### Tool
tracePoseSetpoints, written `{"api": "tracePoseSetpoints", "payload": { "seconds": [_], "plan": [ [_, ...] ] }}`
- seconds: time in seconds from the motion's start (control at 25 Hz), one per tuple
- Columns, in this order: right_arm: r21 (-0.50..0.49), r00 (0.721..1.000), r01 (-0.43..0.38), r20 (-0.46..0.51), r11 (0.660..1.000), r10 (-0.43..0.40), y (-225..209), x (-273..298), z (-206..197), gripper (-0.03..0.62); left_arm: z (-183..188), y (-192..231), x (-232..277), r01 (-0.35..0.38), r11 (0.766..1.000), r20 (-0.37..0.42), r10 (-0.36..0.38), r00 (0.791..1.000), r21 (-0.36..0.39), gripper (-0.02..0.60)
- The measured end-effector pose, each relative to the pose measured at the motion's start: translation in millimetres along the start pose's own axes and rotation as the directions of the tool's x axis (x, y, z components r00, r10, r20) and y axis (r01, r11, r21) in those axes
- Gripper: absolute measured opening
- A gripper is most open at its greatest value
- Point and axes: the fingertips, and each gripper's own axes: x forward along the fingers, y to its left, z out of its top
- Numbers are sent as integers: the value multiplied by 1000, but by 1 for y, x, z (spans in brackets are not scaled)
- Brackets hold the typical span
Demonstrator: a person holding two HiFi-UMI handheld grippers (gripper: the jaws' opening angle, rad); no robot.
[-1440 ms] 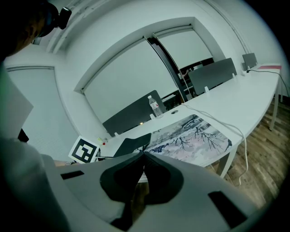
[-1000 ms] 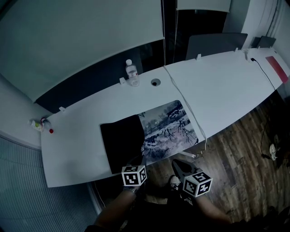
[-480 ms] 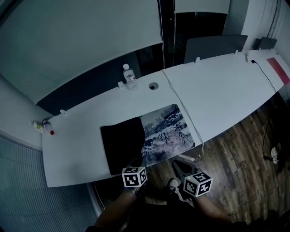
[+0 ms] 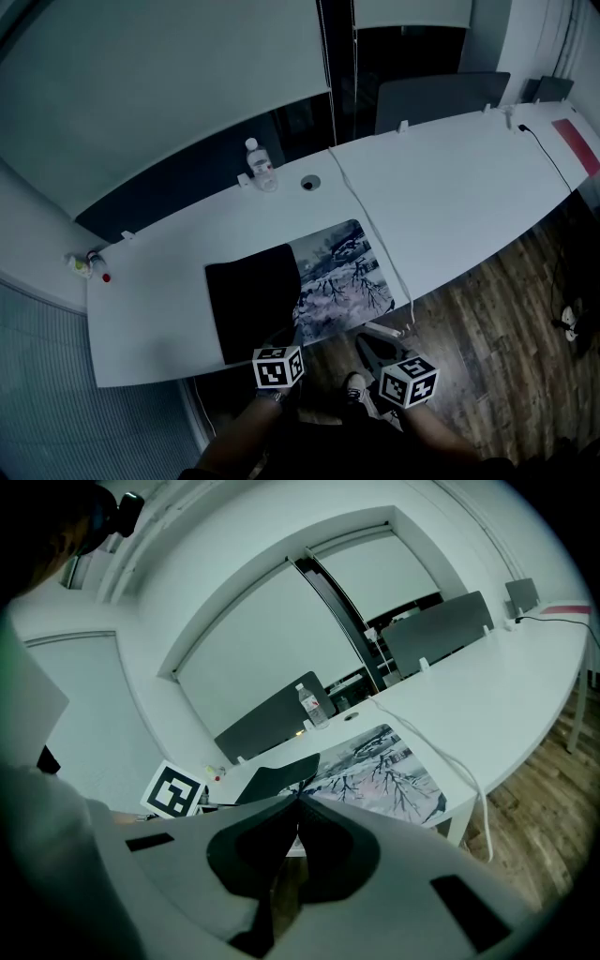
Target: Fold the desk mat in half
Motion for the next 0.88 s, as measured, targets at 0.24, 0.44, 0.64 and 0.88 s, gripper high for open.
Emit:
{"api": "tracePoseSetpoints", "payload": {
  "seconds": [0.24,0.44,0.64,0.88],
  "plan": [
    [-15,1000,-1,-5,1000,1,-14,-8,2,23,-1,-13,8,-14,1000,-7,14,1000,-2,35],
    [-13,1000,-12,-1,1000,12,-24,-11,7,23,1,-22,15,-23,1000,-13,23,1000,0,35],
    [-5,1000,-21,-2,1000,21,-34,-14,10,23,6,-33,19,-27,1000,-14,28,1000,4,35],
    [-11,999,-42,-4,999,42,-37,-14,14,23,13,-45,23,-30,1000,-8,30,1000,8,35]
  ]
}}
